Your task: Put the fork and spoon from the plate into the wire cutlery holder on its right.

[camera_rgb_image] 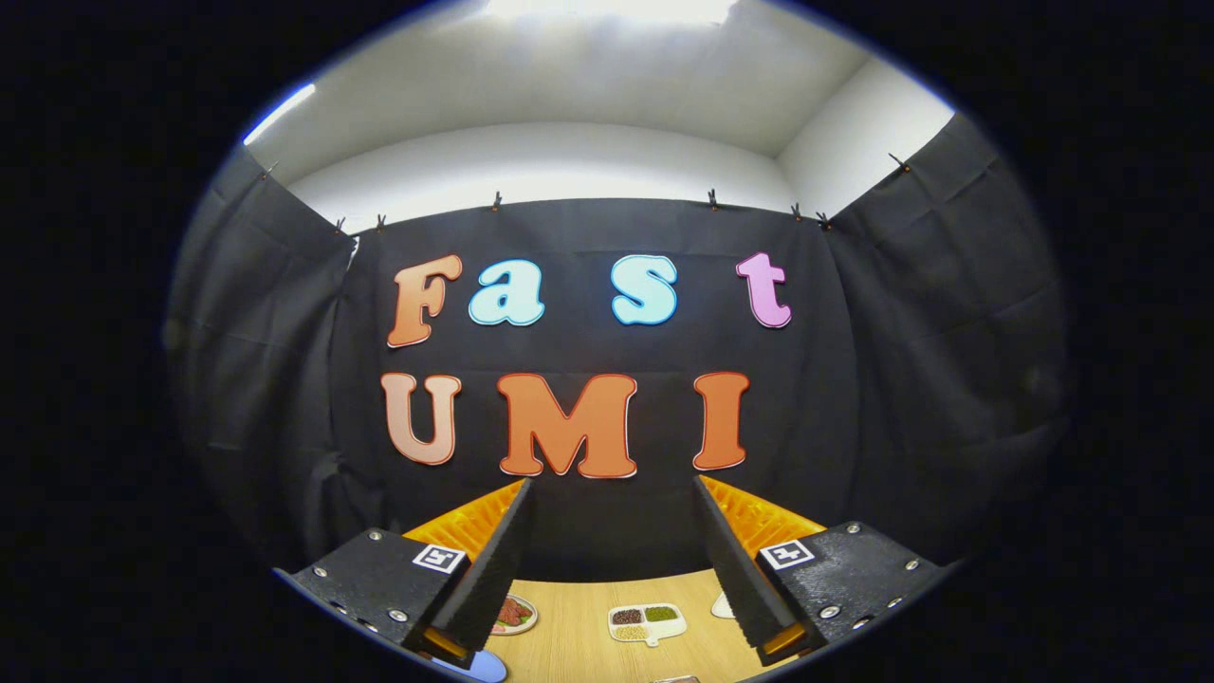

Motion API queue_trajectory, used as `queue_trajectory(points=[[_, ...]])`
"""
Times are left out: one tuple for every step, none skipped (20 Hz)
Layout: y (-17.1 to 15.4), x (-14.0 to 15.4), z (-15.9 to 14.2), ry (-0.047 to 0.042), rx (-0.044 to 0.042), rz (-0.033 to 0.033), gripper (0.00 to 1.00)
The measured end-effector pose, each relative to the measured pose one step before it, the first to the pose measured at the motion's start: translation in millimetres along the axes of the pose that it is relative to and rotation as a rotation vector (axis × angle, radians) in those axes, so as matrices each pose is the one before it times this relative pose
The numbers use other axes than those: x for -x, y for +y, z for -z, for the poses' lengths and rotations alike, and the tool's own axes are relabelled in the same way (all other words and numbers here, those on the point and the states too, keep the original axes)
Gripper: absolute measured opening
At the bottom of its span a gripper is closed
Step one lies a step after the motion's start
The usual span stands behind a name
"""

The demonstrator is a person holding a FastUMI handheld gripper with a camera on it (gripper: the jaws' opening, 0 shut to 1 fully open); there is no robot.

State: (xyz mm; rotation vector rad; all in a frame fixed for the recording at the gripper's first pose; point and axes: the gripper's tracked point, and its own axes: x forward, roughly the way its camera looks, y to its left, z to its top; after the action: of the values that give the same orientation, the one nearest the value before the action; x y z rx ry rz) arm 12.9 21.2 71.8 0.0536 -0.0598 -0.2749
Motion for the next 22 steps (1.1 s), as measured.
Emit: queue_trajectory(points=[[-3.59,1.89,2.17,-0.00032,0.00485,-0.02386,0.97],[-2.14,1.98,3.70,0.00357,0.00776,-0.02710,0.97],[-4.81,2.18,5.82,0.01363,0.00975,-0.01593,0.97],[-2.99,5.15,4.95,0.00745,0.01056,-0.03045,0.97],[-3.34,5.60,2.13,-0.00280,0.01400,-0.02340,0.97],[-6.90,3.09,1.16,-0.00486,0.01466,-0.01151,0.97],[-7.00,3.61,0.29,-0.01122,0.00945,-0.00877,0.97],[-5.95,2.53,1.54,0.00442,0.00420,-0.01113,0.97],[-2.63,3.49,1.23,-0.00558,0.00344,-0.01791,0.97],[-7.11,2.82,2.46,0.00550,0.00455,-0.00293,0.97],[-3.19,2.00,1.31,-0.00031,-0.00107,-0.01934,0.97],[-2.60,1.20,-0.31,0.00161,-0.00614,-0.00969,0.97],[-3.53,1.50,0.36,0.00368,-0.00762,-0.00779,0.97],[-2.52,1.46,0.99,0.00811,-0.00208,-0.00211,0.97],[-4.57,1.95,1.68,0.00719,-0.00172,0.00667,0.97],[-3.57,2.52,-3.97,-0.00775,-0.00492,0.00440,0.97],[-3.06,2.70,-2.88,-0.00827,-0.00929,0.01041,0.97],[-0.10,0.09,-0.53,-0.00529,-0.01436,0.00649,0.97],[0.50,1.20,1.45,0.00338,-0.01341,0.00657,0.97],[2.89,0.56,2.21,0.00091,-0.01010,-0.00181,0.97],[2.57,0.16,0.97,0.00139,-0.00141,-0.00145,0.97],[-0.12,-0.26,0.77,0.00433,0.00230,0.00418,0.97]])
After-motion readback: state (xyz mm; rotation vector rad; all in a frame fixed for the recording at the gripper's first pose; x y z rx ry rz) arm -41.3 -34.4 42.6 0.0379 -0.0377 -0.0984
